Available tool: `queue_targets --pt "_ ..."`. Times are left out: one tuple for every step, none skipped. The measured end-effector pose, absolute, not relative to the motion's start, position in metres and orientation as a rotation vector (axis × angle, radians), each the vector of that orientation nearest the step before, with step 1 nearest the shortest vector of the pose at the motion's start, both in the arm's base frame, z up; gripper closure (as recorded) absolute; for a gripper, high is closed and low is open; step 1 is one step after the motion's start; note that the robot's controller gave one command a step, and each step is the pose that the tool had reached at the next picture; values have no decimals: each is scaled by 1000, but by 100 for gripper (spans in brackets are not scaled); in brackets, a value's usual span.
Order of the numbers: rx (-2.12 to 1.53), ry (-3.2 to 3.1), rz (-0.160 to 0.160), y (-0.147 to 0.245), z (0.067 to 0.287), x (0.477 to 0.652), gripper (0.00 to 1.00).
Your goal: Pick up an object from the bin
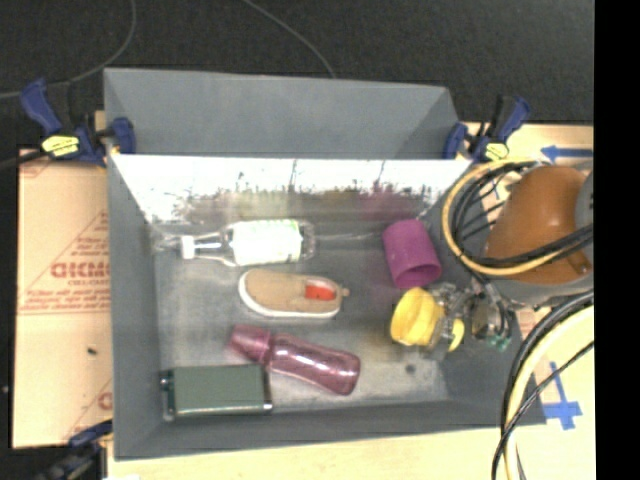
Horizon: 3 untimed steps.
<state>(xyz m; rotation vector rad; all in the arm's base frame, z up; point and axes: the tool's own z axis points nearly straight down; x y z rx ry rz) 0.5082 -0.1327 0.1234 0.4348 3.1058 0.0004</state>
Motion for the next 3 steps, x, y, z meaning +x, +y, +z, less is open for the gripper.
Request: queue_targets --pt "434 3109 1 -133 128 508 100" --pt "433 3106 0 -133 132 508 100" --pt "432 3105 0 -133 134 509 100"
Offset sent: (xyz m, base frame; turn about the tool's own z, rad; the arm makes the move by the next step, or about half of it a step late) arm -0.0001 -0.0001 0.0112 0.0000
